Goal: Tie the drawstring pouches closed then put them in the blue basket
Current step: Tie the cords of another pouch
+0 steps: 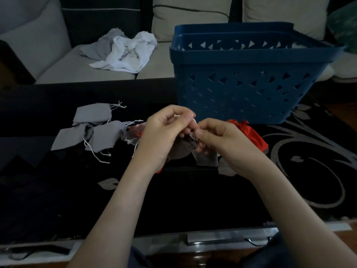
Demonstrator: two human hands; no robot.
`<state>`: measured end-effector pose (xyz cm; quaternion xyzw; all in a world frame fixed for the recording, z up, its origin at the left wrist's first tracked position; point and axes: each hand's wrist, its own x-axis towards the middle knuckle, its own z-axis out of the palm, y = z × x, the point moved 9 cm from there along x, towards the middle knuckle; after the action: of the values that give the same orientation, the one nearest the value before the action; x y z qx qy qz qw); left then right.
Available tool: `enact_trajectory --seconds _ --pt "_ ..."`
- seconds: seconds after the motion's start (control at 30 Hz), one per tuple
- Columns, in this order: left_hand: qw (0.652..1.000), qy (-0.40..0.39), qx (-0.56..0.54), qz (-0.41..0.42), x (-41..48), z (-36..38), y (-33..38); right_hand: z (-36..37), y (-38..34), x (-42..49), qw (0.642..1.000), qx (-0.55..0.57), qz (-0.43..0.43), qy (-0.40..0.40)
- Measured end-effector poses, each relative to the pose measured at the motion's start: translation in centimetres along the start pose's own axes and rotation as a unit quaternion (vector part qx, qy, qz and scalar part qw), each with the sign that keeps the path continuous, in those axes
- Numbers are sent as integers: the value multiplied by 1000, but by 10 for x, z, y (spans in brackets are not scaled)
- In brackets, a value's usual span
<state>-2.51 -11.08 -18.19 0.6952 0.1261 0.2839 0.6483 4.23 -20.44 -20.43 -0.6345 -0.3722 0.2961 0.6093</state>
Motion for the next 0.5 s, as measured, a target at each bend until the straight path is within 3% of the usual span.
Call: enact_trajectory --seconds 0.17,0.3,0.5 --pt "996 8 -86 -35 4 -3 -7 4 -2 0 1000 16 -17 -10" --pt "1000 13 24 -5 4 -3 -8 1 -4 1 996 81 -32 23" --pt "996 -12 90 -18 4 0 -12 -7 -7 1 994 47 -56 76"
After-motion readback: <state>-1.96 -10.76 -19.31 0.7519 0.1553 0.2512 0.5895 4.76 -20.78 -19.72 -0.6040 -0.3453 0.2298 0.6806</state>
